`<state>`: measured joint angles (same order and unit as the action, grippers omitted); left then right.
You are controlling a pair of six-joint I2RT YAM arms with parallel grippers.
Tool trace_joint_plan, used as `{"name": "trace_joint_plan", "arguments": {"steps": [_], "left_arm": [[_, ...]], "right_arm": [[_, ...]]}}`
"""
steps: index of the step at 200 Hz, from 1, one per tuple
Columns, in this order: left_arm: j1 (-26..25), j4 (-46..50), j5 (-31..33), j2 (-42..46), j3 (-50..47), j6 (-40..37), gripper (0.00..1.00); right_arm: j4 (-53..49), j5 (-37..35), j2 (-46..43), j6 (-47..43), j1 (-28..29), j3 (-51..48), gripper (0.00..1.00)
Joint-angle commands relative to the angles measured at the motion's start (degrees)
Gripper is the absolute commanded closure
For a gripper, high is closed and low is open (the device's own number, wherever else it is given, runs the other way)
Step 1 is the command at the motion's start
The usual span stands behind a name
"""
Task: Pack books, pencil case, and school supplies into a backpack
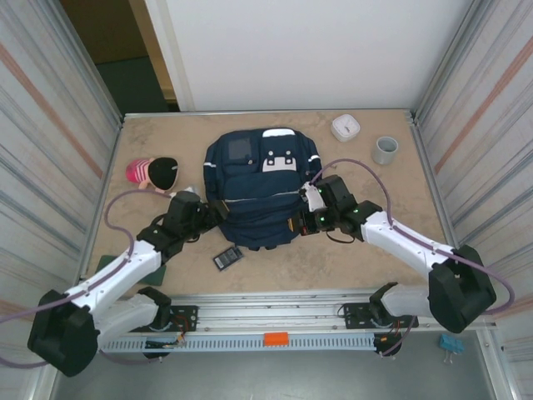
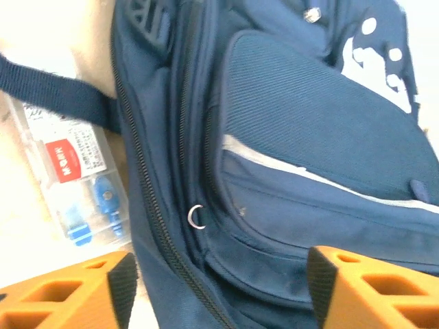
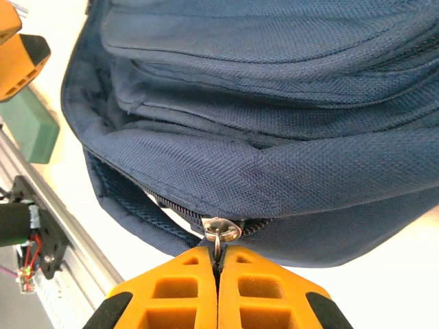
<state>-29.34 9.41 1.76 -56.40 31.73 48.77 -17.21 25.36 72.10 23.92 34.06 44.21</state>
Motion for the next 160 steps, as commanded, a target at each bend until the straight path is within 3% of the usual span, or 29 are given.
{"name": "trace_joint_plan", "arguments": {"steps": [1, 34, 51, 68, 99, 119, 132, 160], "left_arm": [[-1.5, 0.1, -0.5, 3.4, 2.0, -18.8, 0.29], [-9.6, -0.7, -9.3, 2.4, 3.5, -52.7, 0.25], [-14.7, -0.1, -11.5, -0.8, 5.2, -65.6, 0.21], [-17.2, 0.5, -9.9, -6.3, 8.2, -72.8, 0.18], [-17.5, -0.5, -7.3, -17.2, 15.4, -77.6, 0.17], [-17.9, -3.7, -7.7, -22.0, 17.9, -79.2, 0.26], [-18.0, -5.8, -7.2, -24.1, 18.8, -79.5, 0.37], [-18.1, -6.3, -3.1, -25.2, 19.6, -79.1, 0.76]], "right_arm": [[-1.7, 4.2, -2.4, -3.9, 0.0, 3.4, 1.00], [-1.5, 3.9, -2.4, -4.1, 0.0, 3.8, 1.00], [-1.3, 4.3, -2.5, -3.9, 0.0, 4.2, 1.00], [-1.6, 4.3, -2.7, -3.9, 0.1, 4.5, 1.00], [-1.8, 4.2, -2.9, -3.8, 0.3, 4.3, 1.00], [-1.9, 4.3, -3.1, -3.7, 0.5, 4.2, 1.00], [-2.0, 4.2, -3.3, -3.8, 0.5, 4.1, 1.00], [-1.3, 5.9, -4.5, -3.5, -0.7, 3.2, 1.00]]}}
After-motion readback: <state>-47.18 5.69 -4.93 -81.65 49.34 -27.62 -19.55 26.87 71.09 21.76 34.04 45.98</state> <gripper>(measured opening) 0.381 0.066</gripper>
